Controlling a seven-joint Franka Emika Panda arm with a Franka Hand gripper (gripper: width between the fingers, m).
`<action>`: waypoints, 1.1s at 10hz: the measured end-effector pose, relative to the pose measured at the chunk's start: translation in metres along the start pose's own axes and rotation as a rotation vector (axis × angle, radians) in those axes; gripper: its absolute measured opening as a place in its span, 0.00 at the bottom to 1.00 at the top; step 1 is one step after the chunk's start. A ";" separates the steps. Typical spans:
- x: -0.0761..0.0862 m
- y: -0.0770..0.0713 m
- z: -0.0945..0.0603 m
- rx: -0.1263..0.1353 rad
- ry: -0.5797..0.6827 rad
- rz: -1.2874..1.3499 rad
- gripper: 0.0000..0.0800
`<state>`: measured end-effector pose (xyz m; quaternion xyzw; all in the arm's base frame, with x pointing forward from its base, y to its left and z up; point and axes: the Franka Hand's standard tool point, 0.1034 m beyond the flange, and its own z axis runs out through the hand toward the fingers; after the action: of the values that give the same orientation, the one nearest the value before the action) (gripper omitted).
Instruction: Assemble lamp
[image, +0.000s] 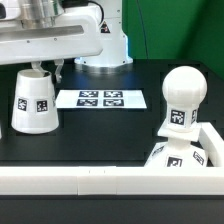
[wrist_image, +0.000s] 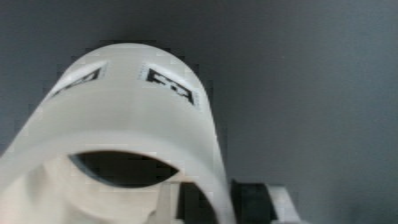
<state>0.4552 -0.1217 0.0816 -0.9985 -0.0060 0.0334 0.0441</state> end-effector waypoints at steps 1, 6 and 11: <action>0.002 -0.007 0.000 0.004 -0.004 -0.005 0.06; 0.043 -0.103 -0.044 0.071 -0.070 0.114 0.06; 0.104 -0.151 -0.114 0.100 -0.095 0.189 0.06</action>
Offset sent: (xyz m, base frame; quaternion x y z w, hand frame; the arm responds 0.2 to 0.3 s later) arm 0.0334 0.0840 0.0321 0.0694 -0.0185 0.0938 0.9930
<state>0.5657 0.0202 0.2018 -0.9884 0.0877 0.0847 0.0903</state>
